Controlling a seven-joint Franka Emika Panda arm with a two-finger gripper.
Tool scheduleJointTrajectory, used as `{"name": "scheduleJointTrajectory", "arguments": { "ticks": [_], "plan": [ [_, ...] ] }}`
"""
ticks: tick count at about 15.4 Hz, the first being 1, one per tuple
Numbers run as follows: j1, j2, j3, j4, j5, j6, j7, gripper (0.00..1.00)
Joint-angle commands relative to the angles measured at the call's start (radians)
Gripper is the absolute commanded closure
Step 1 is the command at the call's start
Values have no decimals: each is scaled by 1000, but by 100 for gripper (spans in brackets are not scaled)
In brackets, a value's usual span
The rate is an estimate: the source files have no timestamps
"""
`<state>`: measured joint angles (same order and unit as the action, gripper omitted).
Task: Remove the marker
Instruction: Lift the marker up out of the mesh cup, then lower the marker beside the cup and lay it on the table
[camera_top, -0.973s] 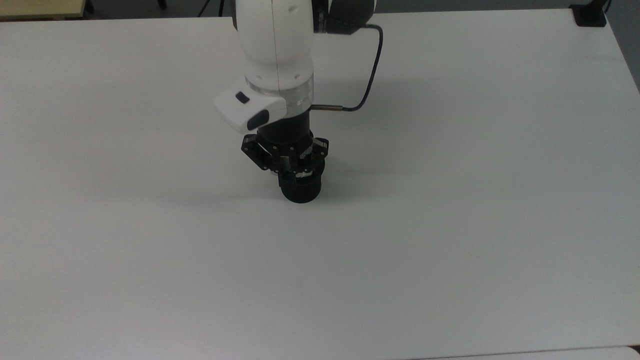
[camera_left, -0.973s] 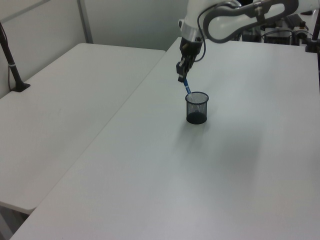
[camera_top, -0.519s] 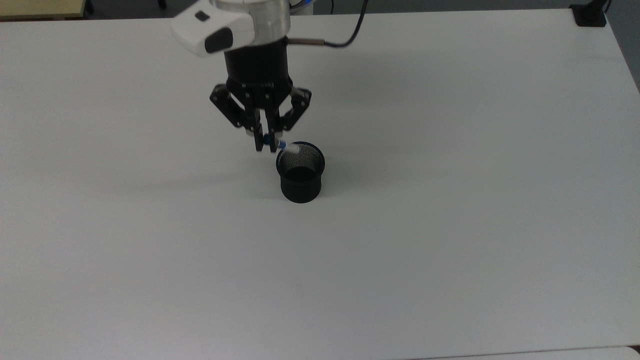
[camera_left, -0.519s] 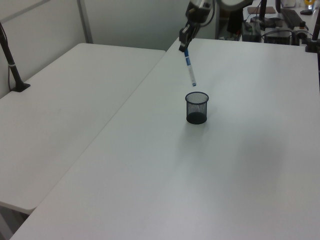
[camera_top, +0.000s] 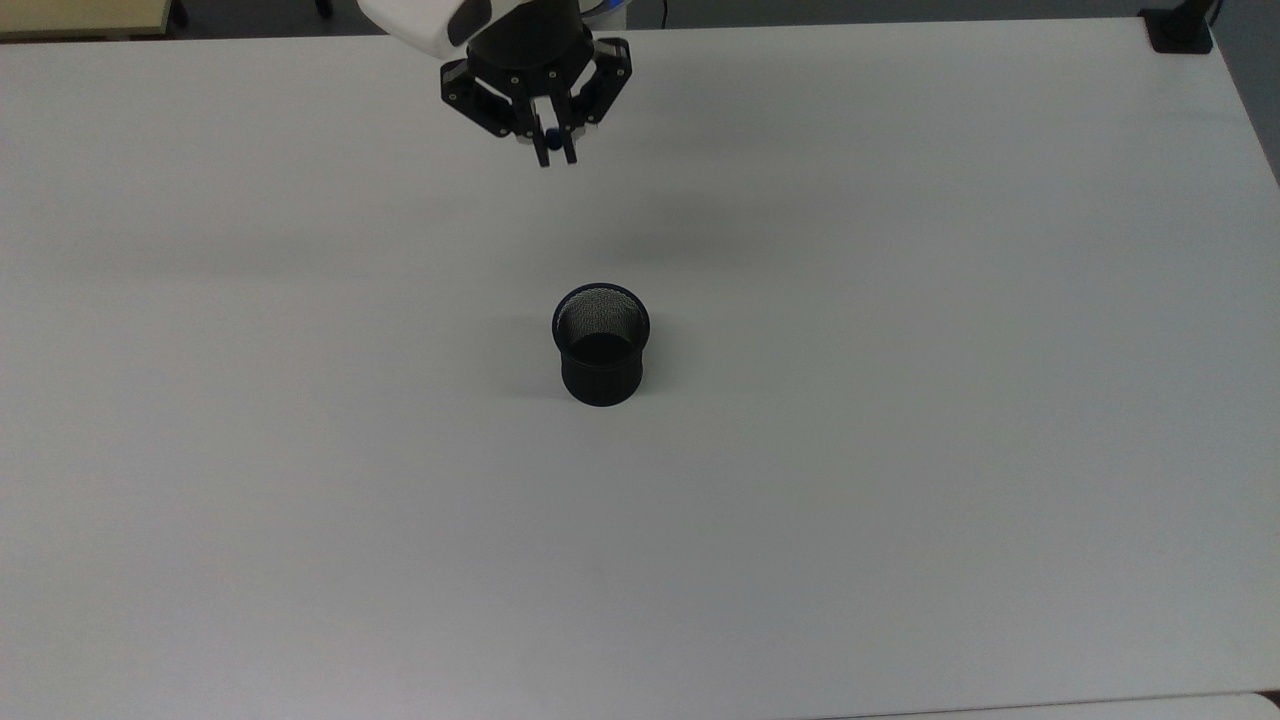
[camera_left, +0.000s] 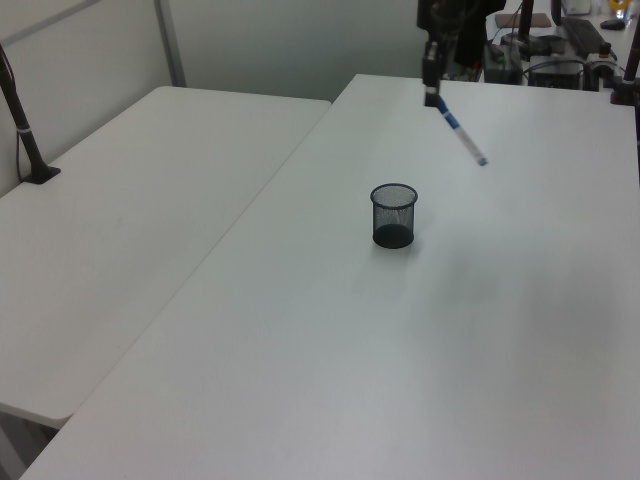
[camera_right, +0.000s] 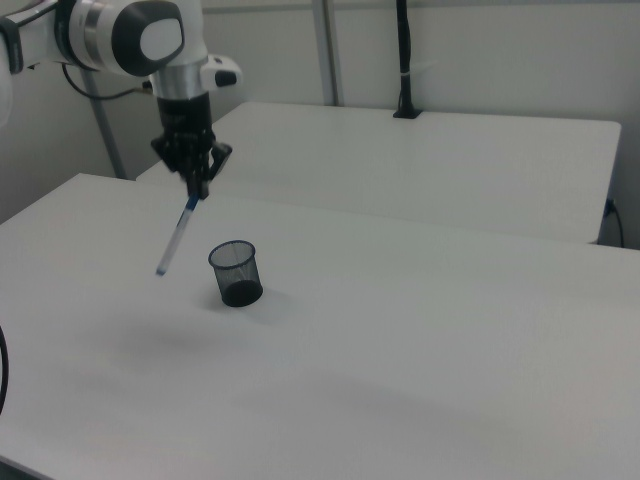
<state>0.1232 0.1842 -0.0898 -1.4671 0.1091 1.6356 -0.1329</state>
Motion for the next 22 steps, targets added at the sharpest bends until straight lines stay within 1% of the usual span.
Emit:
{"name": "scheduleJointTrajectory", "arguments": {
  "ticks": [1,5,10,14,16,19,22],
  "plan": [
    [16,-2,4,-93,6,-117,-108,91],
    [61,82,12,-117,1,-122,-109,90],
    [124,187,27,-122,-77,-109,-109,90],
    [156,233,28,-122,-130,-103,-113,88],
    [164,259,30,-122,-157,-39,-102,86],
    [165,293,30,-124,-196,27,-68,86],
    [165,307,30,-137,-200,61,-63,84]
  ]
}}
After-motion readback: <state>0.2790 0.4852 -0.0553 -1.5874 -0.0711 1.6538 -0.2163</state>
